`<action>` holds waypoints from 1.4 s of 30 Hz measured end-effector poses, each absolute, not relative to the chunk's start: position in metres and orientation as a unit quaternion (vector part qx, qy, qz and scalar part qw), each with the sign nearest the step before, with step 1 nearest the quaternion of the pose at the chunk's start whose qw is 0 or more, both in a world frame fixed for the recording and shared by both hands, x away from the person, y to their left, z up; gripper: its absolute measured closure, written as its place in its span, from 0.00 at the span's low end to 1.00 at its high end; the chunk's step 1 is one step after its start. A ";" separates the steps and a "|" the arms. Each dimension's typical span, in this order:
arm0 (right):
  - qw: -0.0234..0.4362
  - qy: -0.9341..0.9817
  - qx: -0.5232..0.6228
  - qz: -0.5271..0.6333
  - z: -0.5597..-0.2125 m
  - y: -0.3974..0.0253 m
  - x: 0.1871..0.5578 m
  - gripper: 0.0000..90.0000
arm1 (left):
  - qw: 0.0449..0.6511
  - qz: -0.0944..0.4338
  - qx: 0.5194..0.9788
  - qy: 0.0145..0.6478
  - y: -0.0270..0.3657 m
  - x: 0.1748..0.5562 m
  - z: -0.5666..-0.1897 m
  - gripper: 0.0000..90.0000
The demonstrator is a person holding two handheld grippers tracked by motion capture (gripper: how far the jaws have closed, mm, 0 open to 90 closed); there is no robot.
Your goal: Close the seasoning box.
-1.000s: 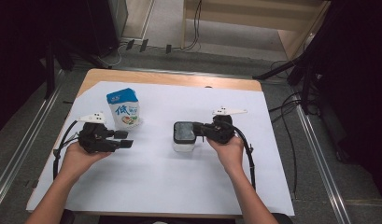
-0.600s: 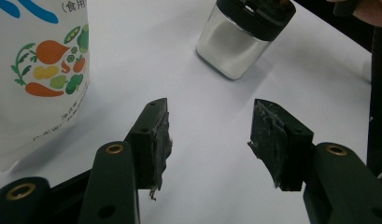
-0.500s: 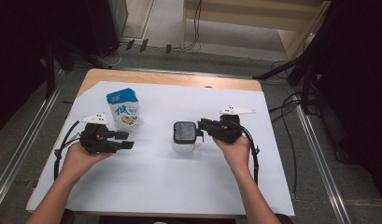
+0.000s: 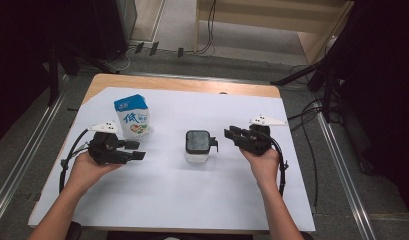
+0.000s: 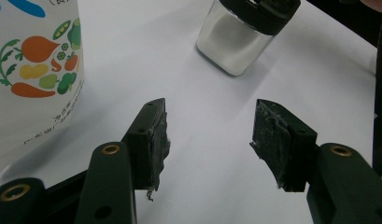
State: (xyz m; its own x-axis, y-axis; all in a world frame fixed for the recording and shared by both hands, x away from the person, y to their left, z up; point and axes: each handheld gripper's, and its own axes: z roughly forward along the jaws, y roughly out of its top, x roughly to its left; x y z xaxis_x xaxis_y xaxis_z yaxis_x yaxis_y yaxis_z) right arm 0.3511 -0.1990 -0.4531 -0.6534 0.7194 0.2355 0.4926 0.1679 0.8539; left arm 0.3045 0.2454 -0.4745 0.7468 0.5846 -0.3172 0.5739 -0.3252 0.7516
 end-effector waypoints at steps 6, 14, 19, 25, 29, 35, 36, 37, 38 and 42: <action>0.130 0.752 0.408 0.502 -0.458 -0.213 0.347 0.73 | 0.458 0.006 0.814 0.357 0.245 0.306 -0.475 0.51; 0.144 0.746 0.425 0.492 -0.464 -0.231 0.340 0.70 | 0.456 0.005 0.816 0.355 0.245 0.308 -0.476 0.51; 0.151 0.740 0.434 0.491 -0.466 -0.242 0.336 0.68 | 0.457 0.004 0.816 0.355 0.244 0.310 -0.477 0.51; 0.164 0.737 0.442 0.484 -0.471 -0.254 0.331 0.64 | 0.455 0.006 0.816 0.355 0.244 0.311 -0.478 0.51; 0.166 0.733 0.453 0.479 -0.476 -0.262 0.327 0.62 | 0.455 0.002 0.817 0.354 0.245 0.312 -0.478 0.51; 0.168 0.735 0.458 0.471 -0.484 -0.270 0.322 0.59 | 0.453 0.004 0.817 0.356 0.246 0.313 -0.479 0.51; 0.167 0.736 0.459 0.468 -0.485 -0.271 0.321 0.59 | 0.452 0.003 0.818 0.356 0.246 0.313 -0.479 0.51; 0.165 0.737 0.461 0.465 -0.486 -0.271 0.321 0.58 | 0.450 0.003 0.819 0.356 0.246 0.313 -0.479 0.51; 0.166 0.738 0.461 0.464 -0.488 -0.272 0.320 0.58 | 0.449 0.004 0.819 0.356 0.246 0.313 -0.479 0.50; 0.162 0.740 0.466 0.457 -0.494 -0.272 0.320 0.58 | 0.449 0.004 0.820 0.356 0.247 0.314 -0.480 0.51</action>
